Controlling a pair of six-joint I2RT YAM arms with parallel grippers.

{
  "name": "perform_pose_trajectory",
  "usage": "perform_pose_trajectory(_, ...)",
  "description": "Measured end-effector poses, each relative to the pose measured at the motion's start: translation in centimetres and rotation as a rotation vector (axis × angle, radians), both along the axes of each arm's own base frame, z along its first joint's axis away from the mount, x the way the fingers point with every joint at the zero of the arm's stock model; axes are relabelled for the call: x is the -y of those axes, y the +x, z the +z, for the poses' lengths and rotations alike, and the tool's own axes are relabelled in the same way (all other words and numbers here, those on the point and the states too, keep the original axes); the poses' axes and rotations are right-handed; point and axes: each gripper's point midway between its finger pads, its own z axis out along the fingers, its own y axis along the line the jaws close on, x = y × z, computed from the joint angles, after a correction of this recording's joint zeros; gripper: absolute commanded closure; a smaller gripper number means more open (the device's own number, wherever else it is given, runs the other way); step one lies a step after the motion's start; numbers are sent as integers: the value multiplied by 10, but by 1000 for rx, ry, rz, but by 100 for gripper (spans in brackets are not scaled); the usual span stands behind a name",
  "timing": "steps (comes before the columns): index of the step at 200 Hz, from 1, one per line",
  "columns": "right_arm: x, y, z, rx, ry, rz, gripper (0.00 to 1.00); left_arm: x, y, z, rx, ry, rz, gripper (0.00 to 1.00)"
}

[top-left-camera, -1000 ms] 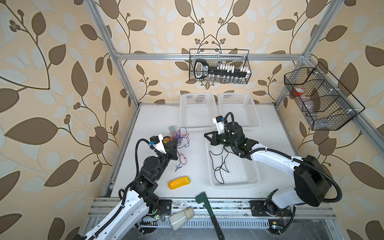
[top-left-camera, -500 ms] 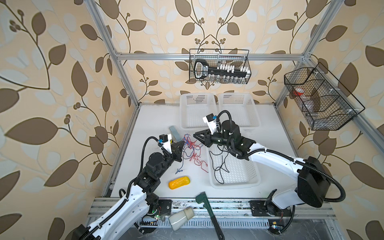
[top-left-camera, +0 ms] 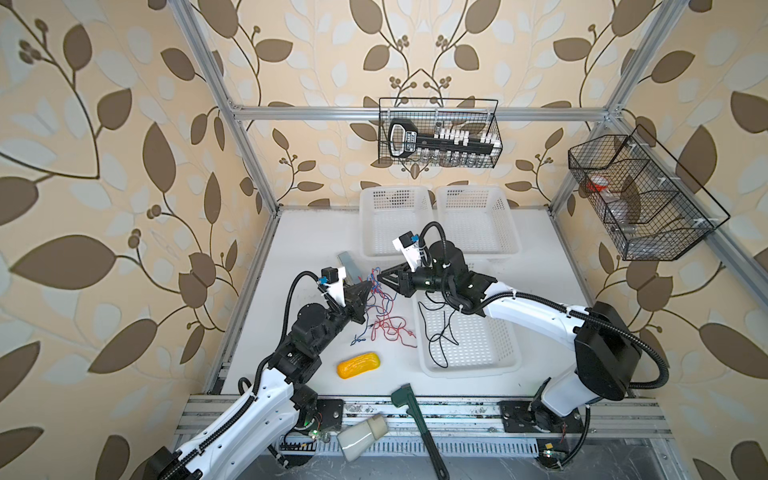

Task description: Untangle the cables

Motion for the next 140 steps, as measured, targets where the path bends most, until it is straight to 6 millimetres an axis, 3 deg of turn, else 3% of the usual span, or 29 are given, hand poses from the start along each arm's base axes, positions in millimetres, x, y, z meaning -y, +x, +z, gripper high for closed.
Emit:
perform_pose_trajectory(19, -2, -1, 2, -3, 9, 10, 100, 1, 0, -2, -5, 3, -4, 100)
perform_pose_trajectory(91, 0, 5, 0, 0, -3, -30, 100, -10, 5, -2, -8, 3, 68, 100)
perform_pose_trajectory(140, 5, -3, 2, 19, -4, -51, 100, -11, 1, 2, -13, -29, 79, 100)
